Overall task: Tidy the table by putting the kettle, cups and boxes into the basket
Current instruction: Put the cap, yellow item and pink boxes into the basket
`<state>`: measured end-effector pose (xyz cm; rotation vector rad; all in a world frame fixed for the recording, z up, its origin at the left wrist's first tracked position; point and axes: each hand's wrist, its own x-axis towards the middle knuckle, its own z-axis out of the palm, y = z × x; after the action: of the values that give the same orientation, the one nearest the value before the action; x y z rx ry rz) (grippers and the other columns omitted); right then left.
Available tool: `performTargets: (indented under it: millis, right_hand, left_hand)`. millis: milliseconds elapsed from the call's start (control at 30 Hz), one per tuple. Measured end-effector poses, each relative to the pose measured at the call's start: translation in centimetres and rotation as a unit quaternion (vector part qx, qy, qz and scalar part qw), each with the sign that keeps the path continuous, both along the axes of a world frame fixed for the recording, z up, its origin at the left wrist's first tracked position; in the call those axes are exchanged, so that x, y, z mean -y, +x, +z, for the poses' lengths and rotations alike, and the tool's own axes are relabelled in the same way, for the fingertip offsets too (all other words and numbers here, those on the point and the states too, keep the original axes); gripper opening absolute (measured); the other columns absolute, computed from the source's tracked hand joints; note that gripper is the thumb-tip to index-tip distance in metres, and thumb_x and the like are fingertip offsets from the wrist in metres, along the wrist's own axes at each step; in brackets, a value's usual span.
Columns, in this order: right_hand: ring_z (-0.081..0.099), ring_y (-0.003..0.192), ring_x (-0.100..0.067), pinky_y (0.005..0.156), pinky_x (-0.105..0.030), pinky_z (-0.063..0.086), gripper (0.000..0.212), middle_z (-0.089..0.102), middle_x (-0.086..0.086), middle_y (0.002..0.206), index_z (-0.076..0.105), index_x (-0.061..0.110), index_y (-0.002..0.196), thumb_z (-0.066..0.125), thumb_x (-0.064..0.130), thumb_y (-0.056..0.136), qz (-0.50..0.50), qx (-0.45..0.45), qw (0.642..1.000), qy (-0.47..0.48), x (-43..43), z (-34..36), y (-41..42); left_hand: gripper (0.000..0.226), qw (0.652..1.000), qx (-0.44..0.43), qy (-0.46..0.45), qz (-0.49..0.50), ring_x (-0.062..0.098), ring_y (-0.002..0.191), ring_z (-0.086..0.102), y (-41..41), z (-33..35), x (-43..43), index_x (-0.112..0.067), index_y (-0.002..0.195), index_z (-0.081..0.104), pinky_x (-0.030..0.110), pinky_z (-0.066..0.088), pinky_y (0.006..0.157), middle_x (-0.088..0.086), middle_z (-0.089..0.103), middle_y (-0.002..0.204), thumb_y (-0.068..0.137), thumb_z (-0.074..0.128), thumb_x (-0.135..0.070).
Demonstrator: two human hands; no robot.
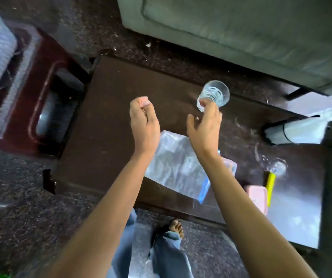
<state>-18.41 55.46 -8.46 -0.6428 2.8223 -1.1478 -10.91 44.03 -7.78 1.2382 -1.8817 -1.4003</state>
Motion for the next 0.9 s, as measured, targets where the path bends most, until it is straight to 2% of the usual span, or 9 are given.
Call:
performTargets:
  millis: [33, 100, 200, 267, 367, 533, 667, 767, 900]
  right_hand:
    - [0.05, 0.104, -0.03, 0.096, -0.033, 0.033, 0.038, 0.058, -0.012, 0.114, 0.052, 0.003, 0.12, 0.059, 0.007, 0.083, -0.018, 0.008, 1.0, 0.009, -1.9, -1.0, 0.0]
    - [0.048, 0.102, -0.026, 0.096, -0.037, 0.035, 0.038, 0.059, -0.011, 0.111, 0.054, 0.003, 0.117, 0.058, 0.003, 0.079, -0.045, 0.029, 0.998, 0.021, -5.0, -2.6, 0.1]
    - [0.048, 0.107, -0.028, 0.093, -0.029, 0.03, 0.04, 0.059, -0.014, 0.116, 0.055, 0.002, 0.119, 0.059, -0.001, 0.079, -0.067, 0.068, 0.995, 0.04, -7.9, -4.7, -0.5]
    - [0.048, 0.113, -0.033, 0.095, -0.027, 0.031, 0.044, 0.055, -0.017, 0.123, 0.052, 0.002, 0.127, 0.058, 0.001, 0.084, -0.08, 0.106, 0.99, 0.056, -8.8, -5.8, -1.3]
    - [0.047, 0.119, -0.034, 0.102, -0.029, 0.033, 0.047, 0.05, -0.019, 0.129, 0.049, 0.002, 0.135, 0.057, 0.007, 0.089, -0.082, 0.146, 0.982, 0.083, -9.3, -7.1, -2.8]
    - [0.05, 0.116, -0.035, 0.105, -0.038, 0.04, 0.048, 0.051, -0.017, 0.126, 0.055, 0.008, 0.133, 0.066, 0.021, 0.088, -0.079, 0.189, 0.973, 0.103, -8.9, -9.1, -4.5]
    - [0.049, 0.114, -0.028, 0.091, -0.035, 0.043, 0.04, 0.056, -0.008, 0.123, 0.062, 0.017, 0.123, 0.069, 0.028, 0.085, -0.095, 0.168, 0.976, 0.105, -8.0, -9.7, -4.6]
    - [0.051, 0.112, -0.027, 0.08, -0.032, 0.042, 0.025, 0.059, -0.005, 0.115, 0.066, 0.018, 0.109, 0.064, 0.031, 0.088, -0.134, 0.14, 0.972, 0.132, -7.5, -9.8, -4.5]
    - [0.06, 0.095, -0.023, 0.074, -0.03, 0.043, 0.017, 0.065, -0.003, 0.096, 0.065, 0.017, 0.098, 0.064, 0.029, 0.086, -0.179, 0.125, 0.972, 0.089, -5.8, -8.5, -3.7]
  left_hand:
    - [0.021, 1.0, 0.008, 0.006, -0.012, 0.017, 0.104, 0.056, 0.0, -0.6, -1.4, -0.012, 0.115, 0.051, 0.029, 0.047, 0.092, -0.002, 0.054, 0.11, 0.099, 0.038, -0.018]
    - [0.021, 0.999, 0.02, 0.019, -0.031, 0.015, 0.104, 0.055, 0.2, -1.5, -3.8, -0.013, 0.115, 0.05, 0.026, 0.047, 0.091, -0.003, 0.053, 0.11, 0.099, 0.038, -0.018]
    - [0.02, 0.997, 0.033, 0.036, -0.057, 0.007, 0.099, 0.053, 0.2, -2.7, -6.8, -0.012, 0.114, 0.05, 0.007, 0.042, 0.081, -0.004, 0.052, 0.11, 0.1, 0.037, -0.017]
    - [0.013, 0.996, 0.042, 0.032, -0.07, 0.003, 0.092, 0.053, 0.1, -3.4, -7.9, -0.017, 0.108, 0.047, 0.001, 0.04, 0.075, -0.005, 0.052, 0.107, 0.1, 0.037, -0.017]
    - [0.009, 0.996, 0.049, 0.027, -0.075, 0.004, 0.092, 0.053, 0.0, -4.2, -8.9, -0.022, 0.104, 0.044, 0.006, 0.043, 0.075, -0.006, 0.051, 0.105, 0.1, 0.037, -0.017]
    - [0.009, 0.996, 0.054, 0.032, -0.063, 0.003, 0.09, 0.053, 0.2, -5.4, -8.9, -0.023, 0.103, 0.043, 0.013, 0.046, 0.077, -0.006, 0.052, 0.103, 0.101, 0.037, -0.017]
    - [0.014, 0.997, 0.052, 0.03, -0.049, 0.006, 0.092, 0.054, 0.7, -6.0, -7.6, -0.014, 0.11, 0.048, 0.005, 0.043, 0.075, -0.004, 0.052, 0.106, 0.1, 0.038, -0.016]
    - [0.016, 0.998, 0.044, 0.039, -0.031, 0.01, 0.099, 0.052, 1.2, -6.1, -6.2, -0.012, 0.111, 0.048, 0.011, 0.043, 0.08, -0.002, 0.052, 0.108, 0.1, 0.037, -0.014]
    - [0.021, 0.998, 0.051, 0.033, -0.001, 0.012, 0.104, 0.052, 2.2, -6.1, -3.4, -0.011, 0.117, 0.049, 0.019, 0.044, 0.089, -0.003, 0.051, 0.111, 0.099, 0.039, -0.014]
